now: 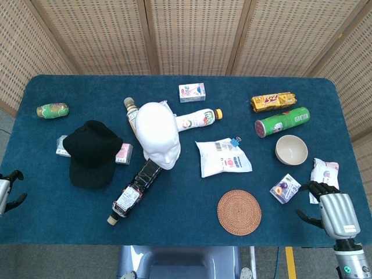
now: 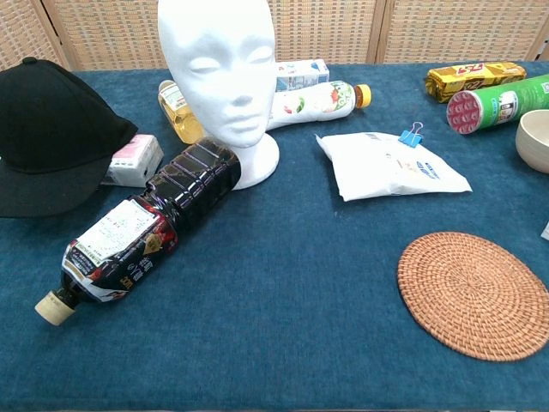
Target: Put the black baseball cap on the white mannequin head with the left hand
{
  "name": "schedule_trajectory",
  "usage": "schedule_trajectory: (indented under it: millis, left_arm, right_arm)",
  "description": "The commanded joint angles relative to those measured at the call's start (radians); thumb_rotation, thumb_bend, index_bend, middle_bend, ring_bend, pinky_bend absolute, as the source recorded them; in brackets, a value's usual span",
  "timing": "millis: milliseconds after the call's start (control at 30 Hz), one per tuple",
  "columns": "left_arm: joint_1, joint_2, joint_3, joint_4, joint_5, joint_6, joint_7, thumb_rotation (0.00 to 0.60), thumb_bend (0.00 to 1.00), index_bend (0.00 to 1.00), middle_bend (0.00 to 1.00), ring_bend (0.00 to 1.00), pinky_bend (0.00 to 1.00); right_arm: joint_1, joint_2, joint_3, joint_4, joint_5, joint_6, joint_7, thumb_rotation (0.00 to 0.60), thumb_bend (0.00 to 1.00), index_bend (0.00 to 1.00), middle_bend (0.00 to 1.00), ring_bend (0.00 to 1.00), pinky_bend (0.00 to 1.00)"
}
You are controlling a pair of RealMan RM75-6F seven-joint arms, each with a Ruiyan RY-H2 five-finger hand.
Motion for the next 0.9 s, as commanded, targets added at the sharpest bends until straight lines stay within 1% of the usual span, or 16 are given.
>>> schedule_trajectory:
  millis: [33,300,433,567,900]
  left_arm:
    - [-0.030,-0.041,-0.002,0.063,0.005,-0.035,-0.029,0.600,0.13,0.45,0.76,0.65,0.77]
    - [-0.067,-0.136,0.012,0.188,0.014,-0.083,-0.090,0.600,0.13,0.45,0.76,0.65,0.77]
    - [-0.079,-0.188,0.020,0.241,0.024,-0.088,-0.124,0.600,0.13,0.41,0.76,0.65,0.77]
    - [-0.092,-0.241,0.026,0.301,0.043,-0.085,-0.136,0.600,0.12,0.40,0.76,0.65,0.77]
    - [-0.132,-0.354,0.030,0.397,0.058,-0.101,-0.189,0.600,0.12,0.40,0.76,0.65,0.77]
  right_arm:
    - [-0.002,0.000,-0.001,-0.002,0.001,0.000,-0.004,0.600,0.08,0.42,0.42,0.43,0.48]
    - [-0.007,0.000,-0.003,-0.004,0.001,0.004,-0.007,0.600,0.08,0.42,0.42,0.44,0.48]
    - [-0.010,0.003,-0.002,-0.007,0.000,0.008,-0.010,0.600,0.08,0.42,0.42,0.44,0.48]
    - [-0.012,0.005,-0.002,-0.009,0.001,0.008,-0.012,0.600,0.08,0.42,0.42,0.44,0.48]
    - [-0.017,0.008,0.000,-0.013,0.006,0.012,-0.017,0.600,0.08,0.42,0.42,0.44,0.48]
